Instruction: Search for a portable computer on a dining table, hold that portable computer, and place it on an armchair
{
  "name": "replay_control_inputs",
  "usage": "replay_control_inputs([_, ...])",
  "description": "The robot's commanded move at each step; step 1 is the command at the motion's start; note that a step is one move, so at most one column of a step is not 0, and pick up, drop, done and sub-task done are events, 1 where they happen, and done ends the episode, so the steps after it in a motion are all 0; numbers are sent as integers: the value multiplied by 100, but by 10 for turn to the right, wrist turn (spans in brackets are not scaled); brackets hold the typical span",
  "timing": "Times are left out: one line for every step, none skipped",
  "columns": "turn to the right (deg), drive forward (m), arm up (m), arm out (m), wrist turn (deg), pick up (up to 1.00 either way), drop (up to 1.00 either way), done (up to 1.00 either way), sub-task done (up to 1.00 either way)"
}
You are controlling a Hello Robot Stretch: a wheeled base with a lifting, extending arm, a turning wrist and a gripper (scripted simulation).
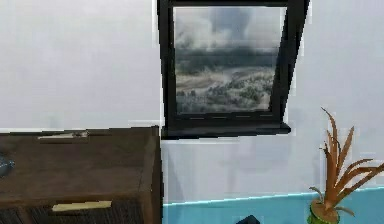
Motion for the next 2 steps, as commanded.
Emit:
replay_control_inputs([450, 0, 0, 0, 0, 0, 0, 0, 0])
replay_control_inputs([450, 0, 0, 0, 0, 0, 0, 0, 0])
